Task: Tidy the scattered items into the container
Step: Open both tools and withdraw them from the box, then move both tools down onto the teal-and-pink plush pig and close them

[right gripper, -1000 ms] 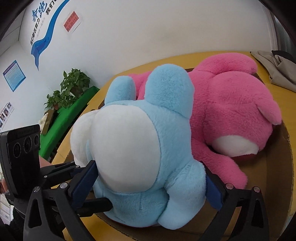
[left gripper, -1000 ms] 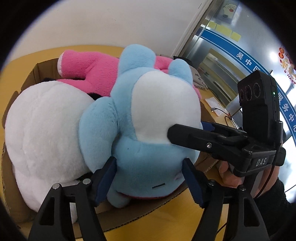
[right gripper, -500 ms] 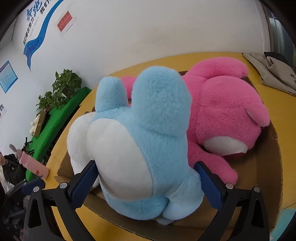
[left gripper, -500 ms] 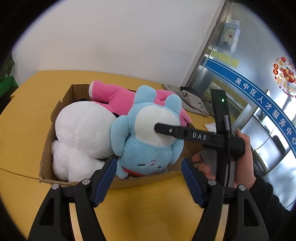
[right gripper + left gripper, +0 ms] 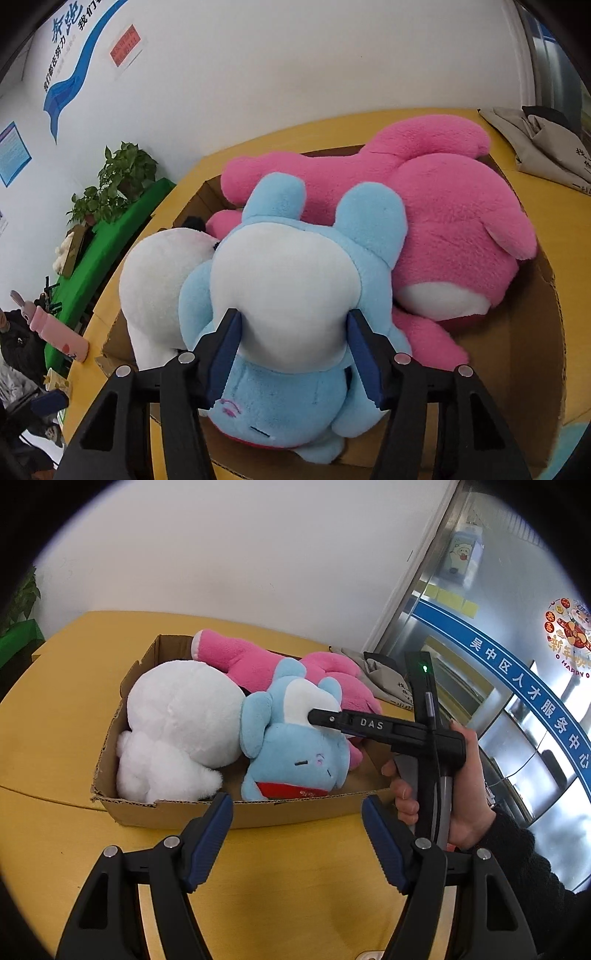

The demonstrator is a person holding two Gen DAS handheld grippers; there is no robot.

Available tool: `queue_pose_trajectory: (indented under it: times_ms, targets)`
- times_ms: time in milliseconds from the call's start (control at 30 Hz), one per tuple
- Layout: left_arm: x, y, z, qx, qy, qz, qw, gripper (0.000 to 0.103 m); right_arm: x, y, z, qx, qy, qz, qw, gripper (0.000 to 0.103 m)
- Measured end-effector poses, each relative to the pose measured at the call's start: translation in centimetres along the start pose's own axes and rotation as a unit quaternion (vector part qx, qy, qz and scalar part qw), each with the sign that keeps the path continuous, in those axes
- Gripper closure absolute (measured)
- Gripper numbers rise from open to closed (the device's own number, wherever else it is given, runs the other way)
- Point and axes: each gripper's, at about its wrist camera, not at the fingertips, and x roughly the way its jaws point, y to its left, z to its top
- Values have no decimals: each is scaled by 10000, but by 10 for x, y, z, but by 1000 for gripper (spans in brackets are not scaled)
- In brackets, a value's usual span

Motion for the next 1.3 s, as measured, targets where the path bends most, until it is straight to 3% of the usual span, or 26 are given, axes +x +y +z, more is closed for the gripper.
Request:
queue_pose_trajectory:
  times_ms: [100,167,200,333,400,633,1300]
  targets:
    - [4,-8,-3,17,19,30,10000,31,5,15,-3,-413,185,-88,9989,27]
    - [7,-12,-3,31,23,29,10000,31,0,20,-12,-580,189,-277,9978,11]
    - [8,-15,-2,27,-4,103,9999,31,-4,22,-16,-594,158,-331,9976,9]
    - [9,-21,1,60,-100,273,9996,31,-42,32,-35,-940,-315,-797,9919,0]
    - [9,-22,2,51,-135,305,9994,31,-65,32,-44,-1052,-541,-1101,9869,0]
    - [13,-30,2,46,-222,414,9989,31,-112,25,-53,-1047,-760,-1480,9805,0]
    - [17,-53,-3,98,-184,599,9980,31,-133,30,-75,-1221,-710,-1270,9818,0]
